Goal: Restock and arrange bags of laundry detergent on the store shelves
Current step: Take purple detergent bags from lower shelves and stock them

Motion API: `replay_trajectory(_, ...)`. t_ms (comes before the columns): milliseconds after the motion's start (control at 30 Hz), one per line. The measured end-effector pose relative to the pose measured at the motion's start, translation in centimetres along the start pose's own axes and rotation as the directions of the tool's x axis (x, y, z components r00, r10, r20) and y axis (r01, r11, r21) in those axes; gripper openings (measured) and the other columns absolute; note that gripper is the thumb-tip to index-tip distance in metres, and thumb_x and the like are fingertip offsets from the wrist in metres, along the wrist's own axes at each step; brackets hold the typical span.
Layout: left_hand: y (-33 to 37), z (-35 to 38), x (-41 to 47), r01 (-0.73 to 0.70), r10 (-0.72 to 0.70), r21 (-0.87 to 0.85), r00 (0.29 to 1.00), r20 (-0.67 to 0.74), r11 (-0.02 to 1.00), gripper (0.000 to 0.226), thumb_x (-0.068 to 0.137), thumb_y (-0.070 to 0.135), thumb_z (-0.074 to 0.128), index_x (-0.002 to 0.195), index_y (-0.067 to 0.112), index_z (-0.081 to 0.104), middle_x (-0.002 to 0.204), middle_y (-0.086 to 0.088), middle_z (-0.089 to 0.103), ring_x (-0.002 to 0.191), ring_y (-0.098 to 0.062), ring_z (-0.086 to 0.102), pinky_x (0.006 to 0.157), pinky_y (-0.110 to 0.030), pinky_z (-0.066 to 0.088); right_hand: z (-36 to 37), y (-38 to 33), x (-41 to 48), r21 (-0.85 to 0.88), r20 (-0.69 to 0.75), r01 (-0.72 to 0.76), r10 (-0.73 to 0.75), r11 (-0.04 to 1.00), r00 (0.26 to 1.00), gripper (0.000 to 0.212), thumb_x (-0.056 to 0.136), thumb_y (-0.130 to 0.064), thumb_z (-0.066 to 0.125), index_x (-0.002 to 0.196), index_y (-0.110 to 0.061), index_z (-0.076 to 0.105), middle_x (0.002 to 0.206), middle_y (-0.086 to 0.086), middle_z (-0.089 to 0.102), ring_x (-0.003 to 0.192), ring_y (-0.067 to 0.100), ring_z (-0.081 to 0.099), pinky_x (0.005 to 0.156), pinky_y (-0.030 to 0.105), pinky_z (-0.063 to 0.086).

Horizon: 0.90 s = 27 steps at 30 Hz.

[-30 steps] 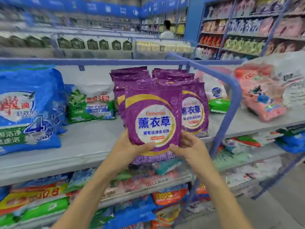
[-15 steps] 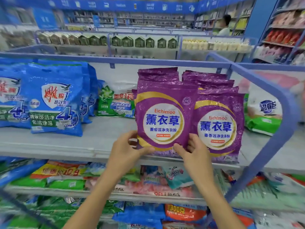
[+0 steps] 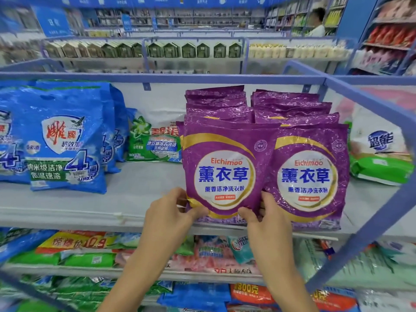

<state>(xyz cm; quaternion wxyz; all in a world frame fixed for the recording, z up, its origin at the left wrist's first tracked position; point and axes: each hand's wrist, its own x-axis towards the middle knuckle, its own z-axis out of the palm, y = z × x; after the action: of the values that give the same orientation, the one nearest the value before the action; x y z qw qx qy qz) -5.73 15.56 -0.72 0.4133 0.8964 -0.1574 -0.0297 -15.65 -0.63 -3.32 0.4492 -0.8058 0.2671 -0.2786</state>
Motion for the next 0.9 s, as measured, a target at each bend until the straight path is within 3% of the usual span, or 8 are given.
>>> replay_trajectory(200,0.2,0.2,1.9,0.01,-0.01,-0.01,1.0,-0.007,1.0,0.03,0.075,0.045,0.085,0.09,0.025,0.068,0.082,0.016,0.069,0.079,-0.007,0.064,0.065,-0.028,0.048,1.4,-1.0,1.0,-0.03,-0.088,0.0,-0.003,1.0,0.996,0.032,0.093,-0.02,0.073,0.122,-0.019,0.062,0.107,-0.007,0.07,0.1,0.015,0.064,0.083,0.031,0.051)
replay_trajectory(267,0.1,0.2,1.7,-0.009,0.008,-0.018,1.0,-0.013,1.0,0.032,0.075,0.047,0.085,0.091,0.025,0.068,0.082,0.015,0.069,0.079,-0.006,0.064,0.064,-0.025,0.047,1.5,-1.1,0.8,-0.022,-0.097,-0.01,0.008,1.0,0.995,0.039,0.094,-0.021,0.072,0.13,-0.018,0.06,0.114,-0.006,0.068,0.107,0.015,0.062,0.089,0.033,0.052)
replay_trajectory(433,0.0,-0.4,1.0,-0.051,0.044,0.103,0.997,0.063,0.993,0.029,0.079,0.045,0.082,0.084,0.024,0.063,0.068,0.015,0.06,0.065,-0.002,0.055,0.051,-0.019,0.032,0.2,-1.2,0.3,-0.036,-0.027,-0.002,0.001,0.999,1.0,0.045,0.091,-0.022,0.076,0.133,-0.018,0.06,0.114,-0.008,0.067,0.106,0.014,0.063,0.095,0.034,0.053)
replay_trajectory(533,-0.2,-0.5,0.8,-0.097,0.083,0.171,0.993,0.087,0.98,0.032,0.086,0.055,0.071,0.086,0.024,0.062,0.067,0.013,0.06,0.065,-0.006,0.057,0.05,-0.019,0.033,-0.1,-1.1,-0.1,-0.037,0.012,-0.005,0.006,0.999,1.0,0.044,0.094,-0.029,0.072,0.136,-0.021,0.058,0.118,-0.009,0.067,0.108,0.012,0.063,0.097,0.036,0.054)
replay_trajectory(600,-0.2,-0.6,0.7,-0.088,0.08,0.121,0.994,0.074,0.989,0.046,0.089,0.071,0.053,0.092,0.026,0.061,0.073,0.011,0.065,0.072,-0.01,0.061,0.055,-0.024,0.04,0.0,-0.8,-0.2,-0.071,0.0,0.012,-0.012,0.997,1.0,0.032,0.1,-0.043,0.06,0.125,-0.023,0.063,0.112,-0.01,0.069,0.105,0.011,0.063,0.092,0.036,0.054)
replay_trajectory(700,-0.2,-0.4,0.7,-0.121,0.117,0.118,0.992,0.041,0.986,0.059,0.088,0.079,0.032,0.091,0.027,0.061,0.073,0.008,0.067,0.074,-0.018,0.064,0.067,-0.037,0.052,-0.1,-0.9,0.0,-0.101,-0.019,0.01,-0.012,0.995,1.0,0.034,0.104,-0.048,0.047,0.085,-0.023,0.059,0.072,-0.008,0.06,0.07,0.011,0.057,0.061,0.027,0.039)
replay_trajectory(833,0.1,0.4,2.0,-0.087,0.087,0.043,0.996,-0.004,0.995,0.046,0.093,0.071,0.045,0.102,0.032,0.065,0.085,0.008,0.075,0.084,-0.021,0.069,0.081,-0.044,0.056,0.0,-1.0,1.0,-0.211,-0.036,0.007,-0.015,0.977,0.999,0.042,0.105,-0.05,0.045,0.081,-0.017,0.057,0.061,-0.003,0.056,0.063,0.02,0.055,0.059,0.037,0.032)
replay_trajectory(900,0.3,0.6,2.5,-0.058,0.059,0.023,0.998,-0.017,0.998,0.052,0.09,0.075,0.047,0.111,0.032,0.067,0.092,0.005,0.076,0.089,-0.023,0.069,0.084,-0.045,0.055,-0.1,-1.0,1.5,-0.217,-0.038,-0.012,0.004,0.976,0.999,0.046,0.104,-0.049,0.048,0.073,-0.016,0.055,0.056,0.001,0.054,0.06,0.021,0.053,0.054,0.034,0.031)
